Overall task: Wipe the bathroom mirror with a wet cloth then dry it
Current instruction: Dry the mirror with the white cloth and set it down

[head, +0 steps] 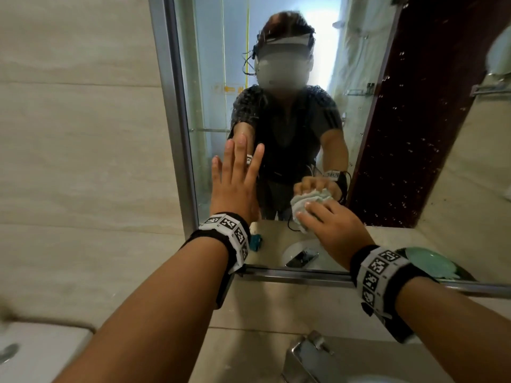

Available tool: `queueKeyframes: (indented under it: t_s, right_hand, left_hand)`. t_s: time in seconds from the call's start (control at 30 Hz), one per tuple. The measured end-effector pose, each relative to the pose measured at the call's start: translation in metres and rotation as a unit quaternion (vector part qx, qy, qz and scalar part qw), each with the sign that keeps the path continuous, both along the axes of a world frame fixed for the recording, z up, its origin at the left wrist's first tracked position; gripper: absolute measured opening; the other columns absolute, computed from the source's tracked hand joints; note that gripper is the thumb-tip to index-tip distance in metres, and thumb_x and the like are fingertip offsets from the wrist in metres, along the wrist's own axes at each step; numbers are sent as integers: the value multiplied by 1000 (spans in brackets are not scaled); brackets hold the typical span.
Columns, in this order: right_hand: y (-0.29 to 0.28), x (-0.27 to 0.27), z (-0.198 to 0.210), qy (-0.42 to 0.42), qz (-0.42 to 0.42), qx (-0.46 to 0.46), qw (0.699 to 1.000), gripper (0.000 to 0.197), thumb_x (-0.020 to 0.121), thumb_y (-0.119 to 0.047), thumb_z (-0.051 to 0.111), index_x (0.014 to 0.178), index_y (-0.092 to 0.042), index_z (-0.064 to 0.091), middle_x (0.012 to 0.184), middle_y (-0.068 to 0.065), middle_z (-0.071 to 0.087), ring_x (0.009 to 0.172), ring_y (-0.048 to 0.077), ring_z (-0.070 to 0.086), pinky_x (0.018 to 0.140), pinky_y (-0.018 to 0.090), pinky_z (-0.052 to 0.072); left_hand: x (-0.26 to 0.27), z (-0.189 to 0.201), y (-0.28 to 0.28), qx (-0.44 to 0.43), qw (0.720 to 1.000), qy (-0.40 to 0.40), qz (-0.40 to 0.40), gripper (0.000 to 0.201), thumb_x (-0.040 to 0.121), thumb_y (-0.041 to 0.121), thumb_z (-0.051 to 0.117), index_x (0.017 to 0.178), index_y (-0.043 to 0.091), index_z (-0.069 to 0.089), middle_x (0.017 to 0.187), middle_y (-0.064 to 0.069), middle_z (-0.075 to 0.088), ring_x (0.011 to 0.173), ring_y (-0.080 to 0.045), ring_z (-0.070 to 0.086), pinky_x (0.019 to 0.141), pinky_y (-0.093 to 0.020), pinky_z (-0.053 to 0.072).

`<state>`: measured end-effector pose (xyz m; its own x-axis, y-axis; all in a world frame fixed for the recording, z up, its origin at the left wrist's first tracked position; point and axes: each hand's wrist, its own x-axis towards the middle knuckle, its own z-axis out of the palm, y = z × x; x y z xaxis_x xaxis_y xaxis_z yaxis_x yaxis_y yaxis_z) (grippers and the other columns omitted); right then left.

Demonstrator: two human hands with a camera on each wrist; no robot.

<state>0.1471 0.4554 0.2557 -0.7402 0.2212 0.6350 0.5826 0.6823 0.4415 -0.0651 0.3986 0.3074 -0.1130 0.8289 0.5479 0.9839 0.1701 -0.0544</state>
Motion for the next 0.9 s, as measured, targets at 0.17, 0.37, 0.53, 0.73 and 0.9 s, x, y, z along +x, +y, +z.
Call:
queueKeyframes:
  t_s: [0.17, 0.37, 0.53, 0.73, 0.9]
  right_hand:
    - [-2, -8, 31, 41, -1, -25, 999, 46, 67, -4, 78, 110, -9, 64, 104, 14, 63, 85, 34, 60, 68, 41, 55]
    - [-4, -46, 66, 179, 10, -35, 983, 50, 70, -6, 78, 117, -11, 62, 114, 13, 61, 94, 37, 59, 75, 47, 55]
    - [-4, -50, 11, 60, 29, -16, 998, 52, 63, -11, 83, 111, -9, 65, 107, 15, 64, 87, 34, 62, 70, 45, 56]
    - [-11, -33, -30, -17, 49, -38, 998, 41, 67, -19, 78, 106, -9, 67, 101, 11, 67, 83, 27, 64, 67, 36, 56]
    - [-13, -21, 13, 70, -23, -64, 995, 57, 63, -10, 82, 115, -10, 62, 114, 15, 61, 97, 36, 61, 73, 43, 55]
  left_hand:
    - [-1, -3, 0, -21, 1000, 0, 4, 134, 73, 47, 74, 129, 22, -45, 138, -11, -47, 133, -32, -37, 113, -50, -14]
    - [-1, -9, 0, -25, 1000, 0, 4, 140, 69, 52, 75, 128, 23, -48, 138, -12, -47, 130, -31, -40, 113, -50, -16]
    - [-4, -15, 2, -19, 1000, -1, -3, 140, 67, 51, 78, 133, 22, -43, 141, -10, -43, 133, -30, -37, 113, -49, -16]
    - [-3, -18, 1, -13, 1000, 10, 14, 132, 75, 47, 72, 130, 22, -46, 140, -10, -45, 132, -30, -37, 113, -48, -16]
    - [2, -17, -6, -20, 1000, 13, 19, 133, 73, 49, 74, 134, 21, -40, 151, -16, -32, 139, -34, -28, 115, -49, -11]
